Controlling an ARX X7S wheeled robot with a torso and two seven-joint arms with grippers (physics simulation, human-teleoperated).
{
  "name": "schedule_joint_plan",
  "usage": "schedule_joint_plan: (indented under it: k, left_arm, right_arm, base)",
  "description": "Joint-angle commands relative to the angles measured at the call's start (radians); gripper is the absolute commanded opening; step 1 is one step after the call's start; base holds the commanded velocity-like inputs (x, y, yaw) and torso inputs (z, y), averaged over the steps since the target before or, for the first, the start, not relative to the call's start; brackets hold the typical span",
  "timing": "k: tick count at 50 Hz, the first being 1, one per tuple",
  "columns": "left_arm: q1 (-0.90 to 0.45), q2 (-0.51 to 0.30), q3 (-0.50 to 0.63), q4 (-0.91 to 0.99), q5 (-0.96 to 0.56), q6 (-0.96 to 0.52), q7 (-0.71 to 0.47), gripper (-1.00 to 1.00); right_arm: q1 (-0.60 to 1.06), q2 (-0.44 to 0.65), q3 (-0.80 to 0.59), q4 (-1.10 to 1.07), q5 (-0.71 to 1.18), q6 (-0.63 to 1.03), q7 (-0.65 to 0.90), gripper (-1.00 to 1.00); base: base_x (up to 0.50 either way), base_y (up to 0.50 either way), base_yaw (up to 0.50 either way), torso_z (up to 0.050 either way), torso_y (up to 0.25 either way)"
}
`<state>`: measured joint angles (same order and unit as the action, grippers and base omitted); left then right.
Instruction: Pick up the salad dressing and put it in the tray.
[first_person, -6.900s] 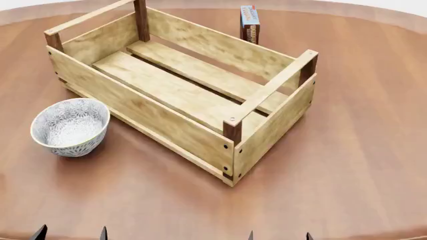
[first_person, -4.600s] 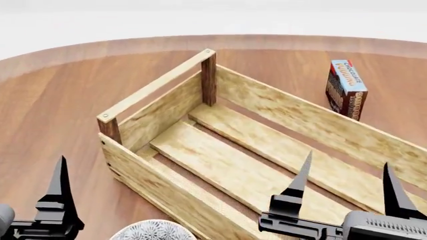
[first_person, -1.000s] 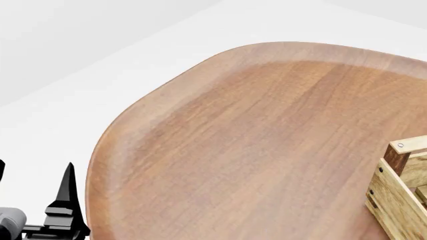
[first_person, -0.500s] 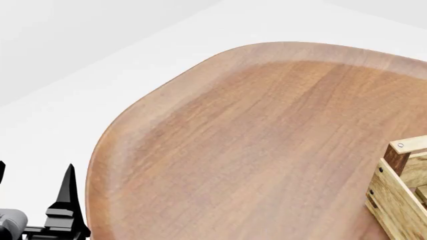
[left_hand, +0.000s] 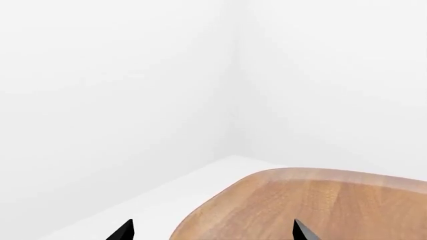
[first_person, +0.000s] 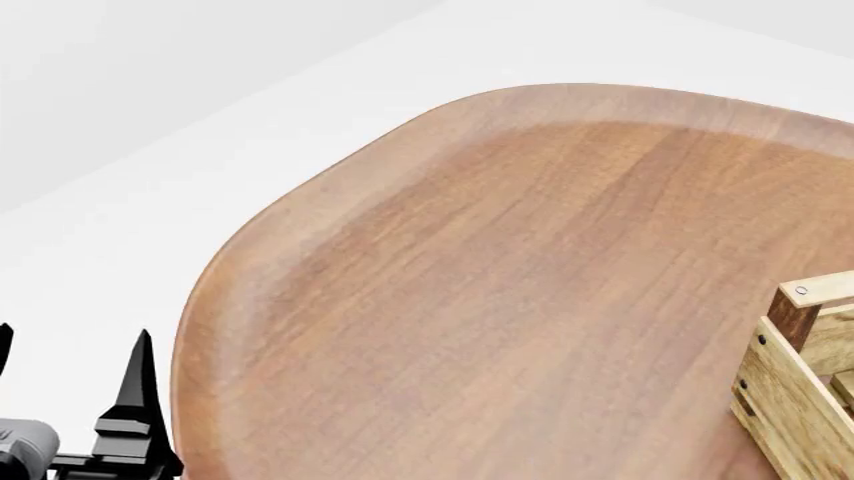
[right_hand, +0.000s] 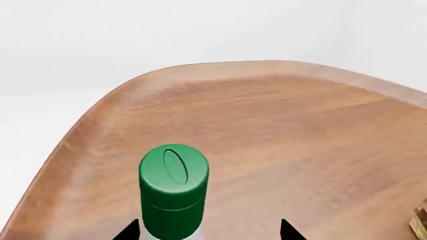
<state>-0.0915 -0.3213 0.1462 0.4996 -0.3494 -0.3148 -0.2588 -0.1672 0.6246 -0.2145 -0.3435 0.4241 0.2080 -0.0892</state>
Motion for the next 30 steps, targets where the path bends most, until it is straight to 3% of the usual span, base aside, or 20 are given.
schedule_joint_plan:
  k: [1,3,30]
  left_arm:
    - [0.000,-0.002,0.004,-0.005,-0.001,0.005,-0.003,1.00]
    - [0.001,-0.004,0.004,-0.003,-0.001,0.004,-0.004,1.00]
    - [-0.006,-0.013,0.007,-0.006,-0.010,0.005,-0.012,1.00]
  right_arm:
    - [0.013,0.019,0.049,-0.056,0.094,0.036,0.000,1.00]
    - [0.202,-0.099,-0.084,-0.041,0.040,0.164,0.048,1.00]
    - [0.270,-0.146,-0.162,0.075,0.003,0.171,0.017,1.00]
  base:
    - [0.00,0.00,0.00,0.000,0.000]
    - [0.00,0.00,0.00,0.000,0.000]
    - [0.00,0.00,0.00,0.000,0.000]
